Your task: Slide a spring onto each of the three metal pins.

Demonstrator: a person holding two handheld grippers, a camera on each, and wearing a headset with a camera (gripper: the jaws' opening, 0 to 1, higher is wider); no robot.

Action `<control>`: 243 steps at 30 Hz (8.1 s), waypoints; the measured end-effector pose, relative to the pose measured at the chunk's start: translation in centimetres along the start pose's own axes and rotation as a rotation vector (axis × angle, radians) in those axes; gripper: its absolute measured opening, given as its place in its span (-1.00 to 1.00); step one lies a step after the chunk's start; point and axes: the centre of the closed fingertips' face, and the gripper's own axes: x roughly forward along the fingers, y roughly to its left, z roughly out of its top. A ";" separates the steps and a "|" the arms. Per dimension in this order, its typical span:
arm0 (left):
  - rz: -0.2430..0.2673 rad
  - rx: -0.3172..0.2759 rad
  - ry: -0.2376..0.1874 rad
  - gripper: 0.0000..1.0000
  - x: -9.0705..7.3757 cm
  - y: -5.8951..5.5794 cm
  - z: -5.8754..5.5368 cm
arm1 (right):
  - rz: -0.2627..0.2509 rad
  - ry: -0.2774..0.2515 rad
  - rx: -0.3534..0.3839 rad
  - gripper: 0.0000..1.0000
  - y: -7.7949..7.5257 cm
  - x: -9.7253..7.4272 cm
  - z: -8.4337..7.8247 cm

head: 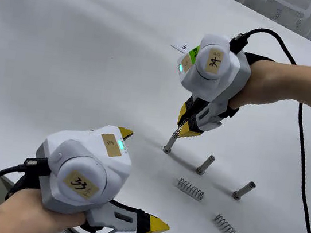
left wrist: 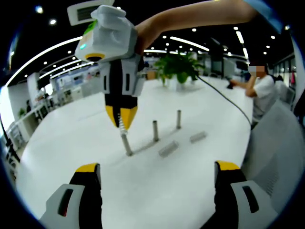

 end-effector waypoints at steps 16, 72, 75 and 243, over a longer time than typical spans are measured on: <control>-0.009 0.000 0.003 1.00 0.1 -0.1 -0.1 | 0.007 0.011 -0.006 -0.75 0.3 0.2 0.0; -0.022 -0.009 0.015 0.96 0.2 -0.4 -0.4 | 0.013 0.066 -0.006 -0.74 1.5 5.5 -0.7; -0.023 -0.008 0.015 0.96 0.2 -0.5 -0.4 | 0.012 0.068 -0.006 -0.74 1.5 5.7 -0.9; -0.375 0.252 0.392 -0.80 9.9 -2.9 -2.6 | -0.547 -0.588 1.096 0.88 21.7 -3.0 -8.8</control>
